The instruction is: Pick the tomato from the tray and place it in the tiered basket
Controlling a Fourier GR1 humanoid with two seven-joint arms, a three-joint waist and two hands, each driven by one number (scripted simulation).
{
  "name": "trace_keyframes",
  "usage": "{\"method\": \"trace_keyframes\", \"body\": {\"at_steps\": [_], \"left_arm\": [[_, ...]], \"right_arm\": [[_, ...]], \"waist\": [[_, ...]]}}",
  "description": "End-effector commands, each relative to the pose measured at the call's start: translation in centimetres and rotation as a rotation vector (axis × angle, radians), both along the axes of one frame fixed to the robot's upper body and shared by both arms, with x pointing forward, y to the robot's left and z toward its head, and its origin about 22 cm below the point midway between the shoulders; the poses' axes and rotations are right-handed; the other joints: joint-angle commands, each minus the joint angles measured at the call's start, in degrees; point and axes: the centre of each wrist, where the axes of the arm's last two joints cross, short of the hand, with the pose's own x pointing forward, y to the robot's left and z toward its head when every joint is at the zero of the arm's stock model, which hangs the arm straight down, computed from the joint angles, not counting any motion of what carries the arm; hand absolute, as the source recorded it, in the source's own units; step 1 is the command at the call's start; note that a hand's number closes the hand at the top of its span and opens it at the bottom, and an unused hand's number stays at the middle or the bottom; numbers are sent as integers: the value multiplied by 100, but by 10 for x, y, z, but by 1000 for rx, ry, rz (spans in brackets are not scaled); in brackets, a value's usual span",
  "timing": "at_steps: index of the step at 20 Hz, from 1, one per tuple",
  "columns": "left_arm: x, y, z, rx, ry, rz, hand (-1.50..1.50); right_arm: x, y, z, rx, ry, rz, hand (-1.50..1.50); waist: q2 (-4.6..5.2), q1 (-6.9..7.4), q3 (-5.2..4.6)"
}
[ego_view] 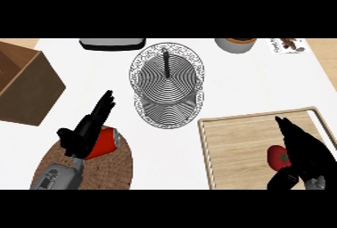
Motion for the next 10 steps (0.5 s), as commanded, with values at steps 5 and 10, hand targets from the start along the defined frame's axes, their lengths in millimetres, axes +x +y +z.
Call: {"method": "trace_keyframes", "body": {"at_steps": [5, 10], "left_arm": [[2, -8, -4, -4, 3, -6, 0], [-2, -3, 12, 6, -12, -6, 0]], "right_arm": [[-1, -12, -11, -46, 54, -178, -150], [12, -28, -17, -12, 74, -177, -150]], "waist": [[2, -30, -5], [2, 19, -2]]}}
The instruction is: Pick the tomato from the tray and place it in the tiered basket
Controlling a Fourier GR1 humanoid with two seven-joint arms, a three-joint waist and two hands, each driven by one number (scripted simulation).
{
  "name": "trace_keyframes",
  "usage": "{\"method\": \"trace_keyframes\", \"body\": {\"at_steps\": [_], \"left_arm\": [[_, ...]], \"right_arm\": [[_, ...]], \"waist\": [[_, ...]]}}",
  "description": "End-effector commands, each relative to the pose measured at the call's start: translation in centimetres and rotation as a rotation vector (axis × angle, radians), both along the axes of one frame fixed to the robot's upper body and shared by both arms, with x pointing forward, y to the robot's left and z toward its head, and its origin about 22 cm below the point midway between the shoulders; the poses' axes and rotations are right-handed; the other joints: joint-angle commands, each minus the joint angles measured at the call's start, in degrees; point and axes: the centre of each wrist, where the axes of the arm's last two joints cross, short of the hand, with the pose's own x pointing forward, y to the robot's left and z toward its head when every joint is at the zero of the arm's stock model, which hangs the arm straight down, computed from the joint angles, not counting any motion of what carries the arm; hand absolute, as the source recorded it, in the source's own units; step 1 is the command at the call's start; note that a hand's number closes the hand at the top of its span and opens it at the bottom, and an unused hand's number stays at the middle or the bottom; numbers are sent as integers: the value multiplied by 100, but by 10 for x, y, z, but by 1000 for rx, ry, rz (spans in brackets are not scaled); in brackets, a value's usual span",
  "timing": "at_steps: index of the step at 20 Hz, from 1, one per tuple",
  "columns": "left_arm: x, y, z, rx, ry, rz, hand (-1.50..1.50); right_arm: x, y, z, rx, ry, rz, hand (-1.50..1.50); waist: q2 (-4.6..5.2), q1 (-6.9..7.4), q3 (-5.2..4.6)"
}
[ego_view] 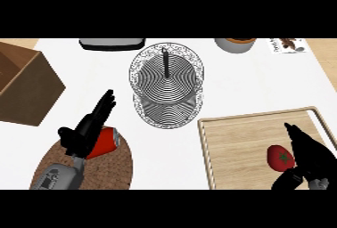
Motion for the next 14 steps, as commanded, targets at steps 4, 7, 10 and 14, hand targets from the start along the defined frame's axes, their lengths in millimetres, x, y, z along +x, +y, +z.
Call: {"method": "trace_keyframes", "body": {"at_steps": [4, 7, 10, 14], "left_arm": [[-15, 8, -15, 9, -3, -17, 0], [-20, 0, -2, 0, -3, 14, 0], [-6, 14, -9, 7, 13, 11, 0], [-3, 23, -11, -6, 1, 6, 0]], "right_arm": [[-3, 10, -26, -24, 46, -74, -150], [-6, -16, -31, -9, 62, -71, -150], [-13, -1, -49, 1, 39, -58, -150], [9, 10, -50, 76, -131, 6, 150]], "waist": [[4, 19, -2], [-2, 15, 0], [3, 2, -1], [14, 29, 0]]}}
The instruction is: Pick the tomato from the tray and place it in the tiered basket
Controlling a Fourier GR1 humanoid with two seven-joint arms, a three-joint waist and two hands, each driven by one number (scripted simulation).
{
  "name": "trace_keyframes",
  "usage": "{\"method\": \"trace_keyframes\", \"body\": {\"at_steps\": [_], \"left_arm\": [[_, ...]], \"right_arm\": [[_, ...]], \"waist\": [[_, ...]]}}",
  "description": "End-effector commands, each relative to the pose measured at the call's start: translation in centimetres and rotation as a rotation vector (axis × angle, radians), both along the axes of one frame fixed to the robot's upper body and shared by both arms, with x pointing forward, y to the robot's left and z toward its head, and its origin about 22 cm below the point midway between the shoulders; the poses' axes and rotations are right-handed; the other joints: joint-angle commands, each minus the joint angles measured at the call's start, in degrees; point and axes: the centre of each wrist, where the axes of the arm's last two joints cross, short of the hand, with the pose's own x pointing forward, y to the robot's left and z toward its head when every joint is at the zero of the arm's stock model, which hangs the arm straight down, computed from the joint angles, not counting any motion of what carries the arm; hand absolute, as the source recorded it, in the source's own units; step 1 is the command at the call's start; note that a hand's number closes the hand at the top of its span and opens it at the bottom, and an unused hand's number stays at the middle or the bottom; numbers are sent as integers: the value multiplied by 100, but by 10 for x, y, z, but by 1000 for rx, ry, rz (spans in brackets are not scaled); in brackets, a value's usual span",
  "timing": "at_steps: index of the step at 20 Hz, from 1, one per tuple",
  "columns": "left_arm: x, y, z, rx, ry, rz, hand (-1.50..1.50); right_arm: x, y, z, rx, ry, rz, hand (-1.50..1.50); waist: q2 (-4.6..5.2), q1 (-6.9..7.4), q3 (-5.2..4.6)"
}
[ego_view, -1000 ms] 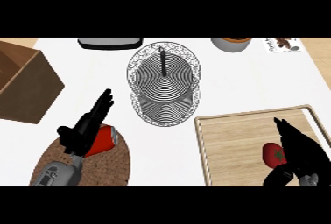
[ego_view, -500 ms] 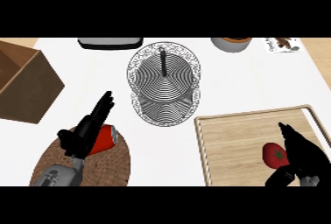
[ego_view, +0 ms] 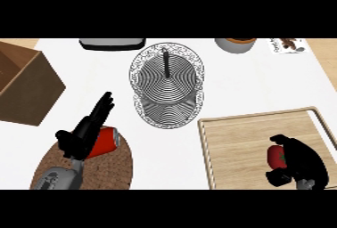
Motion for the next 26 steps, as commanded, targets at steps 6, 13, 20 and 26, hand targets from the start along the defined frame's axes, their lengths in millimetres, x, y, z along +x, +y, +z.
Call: {"method": "trace_keyframes", "body": {"at_steps": [6, 13, 20, 26], "left_arm": [[-1, -13, -8, -11, 1, -14, 0], [10, 3, 1, -5, 12, 11, 0], [-15, 17, -7, 4, 28, 49, 0], [-9, 10, -5, 2, 34, 30, 0]], "right_arm": [[16, 13, -8, 10, -132, 61, 150], [-19, 36, -8, -21, -182, -1, 150], [-97, 84, -9, -113, -159, -346, 150], [-108, 118, 53, 70, -508, -400, 150]], "waist": [[5, 7, 2], [-1, -58, -2], [-87, -311, -25], [-79, -269, -13]]}}
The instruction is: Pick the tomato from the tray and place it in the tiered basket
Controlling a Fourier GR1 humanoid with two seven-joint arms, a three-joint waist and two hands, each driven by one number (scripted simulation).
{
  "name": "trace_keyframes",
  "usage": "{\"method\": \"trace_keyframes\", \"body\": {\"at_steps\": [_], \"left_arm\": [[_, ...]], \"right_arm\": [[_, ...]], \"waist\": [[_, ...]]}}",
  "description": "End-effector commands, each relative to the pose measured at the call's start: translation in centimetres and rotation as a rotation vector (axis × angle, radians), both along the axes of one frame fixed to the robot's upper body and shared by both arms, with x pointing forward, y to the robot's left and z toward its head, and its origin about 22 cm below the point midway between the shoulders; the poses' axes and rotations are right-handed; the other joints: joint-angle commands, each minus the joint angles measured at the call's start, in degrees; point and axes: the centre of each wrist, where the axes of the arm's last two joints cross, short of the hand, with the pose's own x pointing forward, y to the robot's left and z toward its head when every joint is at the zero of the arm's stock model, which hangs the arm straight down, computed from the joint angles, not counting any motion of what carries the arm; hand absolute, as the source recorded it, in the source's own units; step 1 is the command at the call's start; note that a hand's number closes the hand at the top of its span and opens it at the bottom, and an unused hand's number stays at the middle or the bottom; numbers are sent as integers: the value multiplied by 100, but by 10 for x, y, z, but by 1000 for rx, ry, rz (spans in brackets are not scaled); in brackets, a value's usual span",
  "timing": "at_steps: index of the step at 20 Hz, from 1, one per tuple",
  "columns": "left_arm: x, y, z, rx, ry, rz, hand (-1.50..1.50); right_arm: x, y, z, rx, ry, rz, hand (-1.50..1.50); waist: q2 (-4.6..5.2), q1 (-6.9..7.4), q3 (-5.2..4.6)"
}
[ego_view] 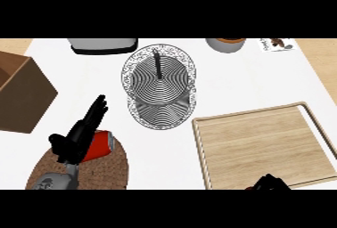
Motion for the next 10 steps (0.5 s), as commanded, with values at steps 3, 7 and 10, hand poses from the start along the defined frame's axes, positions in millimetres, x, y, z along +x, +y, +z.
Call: {"method": "trace_keyframes", "body": {"at_steps": [3, 7, 10], "left_arm": [[-3, 2, 2, -7, 6, -14, 0], [3, -11, 0, 1, -21, -23, 0], [9, -24, 9, 1, -13, -45, 0]], "right_arm": [[-16, 31, 68, 154, -389, -129, 150], [-31, 46, 99, 89, -484, -96, 150], [-25, 60, 110, 68, -508, -79, 150]], "waist": [[-16, 98, 0], [48, 192, -3], [78, 283, 1]]}}
